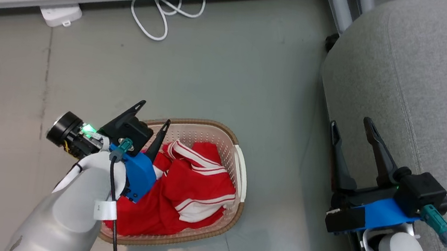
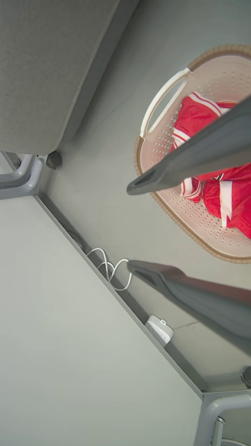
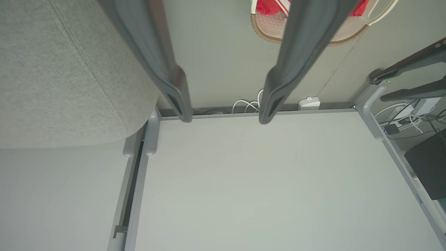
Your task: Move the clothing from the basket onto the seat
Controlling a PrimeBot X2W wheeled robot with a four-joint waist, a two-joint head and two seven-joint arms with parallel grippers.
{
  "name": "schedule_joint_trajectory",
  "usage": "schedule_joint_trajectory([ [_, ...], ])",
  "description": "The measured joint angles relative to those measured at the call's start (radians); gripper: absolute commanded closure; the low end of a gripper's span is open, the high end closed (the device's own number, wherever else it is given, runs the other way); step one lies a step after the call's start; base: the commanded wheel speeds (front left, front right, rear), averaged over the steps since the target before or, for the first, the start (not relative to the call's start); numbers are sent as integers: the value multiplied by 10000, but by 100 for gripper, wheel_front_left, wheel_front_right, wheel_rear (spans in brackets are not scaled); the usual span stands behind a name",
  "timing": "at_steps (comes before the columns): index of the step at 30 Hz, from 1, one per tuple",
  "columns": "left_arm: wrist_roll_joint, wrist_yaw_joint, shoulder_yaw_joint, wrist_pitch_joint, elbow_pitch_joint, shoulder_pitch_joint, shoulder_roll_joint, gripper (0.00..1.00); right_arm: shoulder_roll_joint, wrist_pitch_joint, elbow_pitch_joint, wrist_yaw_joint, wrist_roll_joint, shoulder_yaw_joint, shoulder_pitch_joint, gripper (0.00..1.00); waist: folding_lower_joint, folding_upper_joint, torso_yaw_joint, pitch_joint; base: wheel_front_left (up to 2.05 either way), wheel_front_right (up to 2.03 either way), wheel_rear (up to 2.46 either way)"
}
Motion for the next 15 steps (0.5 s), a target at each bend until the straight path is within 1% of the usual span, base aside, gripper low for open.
schedule_joint_trajectory([
  [3, -25, -27, -543, 2, 554, -428, -4, 0, 0, 0, -92, 0, 4, 4, -261, 0, 0, 0, -139, 470, 0, 0, 0],
  [7, -221, -27, -1016, 0, 1243, -1009, 27, 0, 0, 0, -209, 0, 12, 6, -596, 0, 0, 0, -285, 1092, 0, 0, 0],
  [15, -267, -29, -2395, 36, 2775, -1944, 71, 0, 0, -4, -466, 0, 107, 140, -1255, 0, 0, 0, -512, 2278, 0, 0, 0],
])
